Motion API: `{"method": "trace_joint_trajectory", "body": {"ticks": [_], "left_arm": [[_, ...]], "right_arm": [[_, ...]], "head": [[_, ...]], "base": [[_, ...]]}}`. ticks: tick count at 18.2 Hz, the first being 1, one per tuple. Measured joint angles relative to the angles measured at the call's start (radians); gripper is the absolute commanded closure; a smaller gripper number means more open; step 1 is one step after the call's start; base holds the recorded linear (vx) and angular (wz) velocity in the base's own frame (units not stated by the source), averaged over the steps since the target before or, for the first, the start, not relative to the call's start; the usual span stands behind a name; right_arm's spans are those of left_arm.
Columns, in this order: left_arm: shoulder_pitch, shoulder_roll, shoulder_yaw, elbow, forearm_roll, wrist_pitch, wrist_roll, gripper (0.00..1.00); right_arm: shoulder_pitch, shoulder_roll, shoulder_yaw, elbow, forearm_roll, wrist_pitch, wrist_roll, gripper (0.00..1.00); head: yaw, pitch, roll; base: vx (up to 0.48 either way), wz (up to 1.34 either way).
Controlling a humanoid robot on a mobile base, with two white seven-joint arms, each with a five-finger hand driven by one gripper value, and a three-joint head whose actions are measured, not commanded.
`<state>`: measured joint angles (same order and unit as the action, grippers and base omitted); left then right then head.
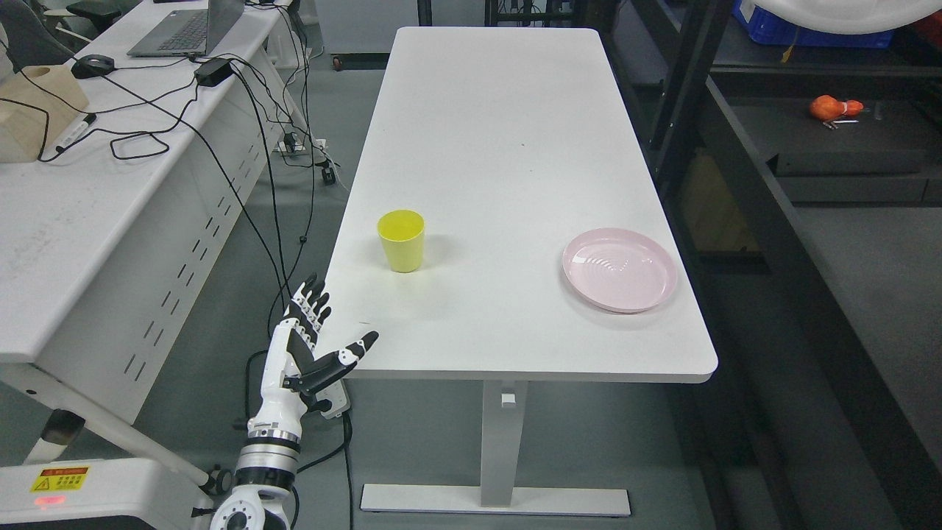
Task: Place yellow IKEA cup on middle right shelf
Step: 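Reach the left hand forward toward the yellow cup on the table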
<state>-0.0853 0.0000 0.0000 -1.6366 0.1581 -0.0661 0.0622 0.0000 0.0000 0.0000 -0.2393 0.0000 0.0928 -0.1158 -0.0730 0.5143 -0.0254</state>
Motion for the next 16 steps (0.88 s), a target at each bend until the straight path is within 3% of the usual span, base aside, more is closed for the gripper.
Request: {"method": "trace_joint_trajectory", "body": {"ticks": [11,16], "left_arm": [[-0.010,0.000,0.000,0.011,0.000,0.006,0.000,0.01],[-0.086,0.000,0.017,0.073,0.001,-0.002,0.001,0.01]], "right_arm": [[0.000,0.000,0.000,0.000,0.000,0.000,0.000,0.01],[0.000,0.000,0.000,0.000,0.000,0.000,0.000,0.01]], "head": [[0.0000,0.000,0.000],[0.0000,0.000,0.000]], "base": [[0.000,0.00],[0.000,0.00]]}}
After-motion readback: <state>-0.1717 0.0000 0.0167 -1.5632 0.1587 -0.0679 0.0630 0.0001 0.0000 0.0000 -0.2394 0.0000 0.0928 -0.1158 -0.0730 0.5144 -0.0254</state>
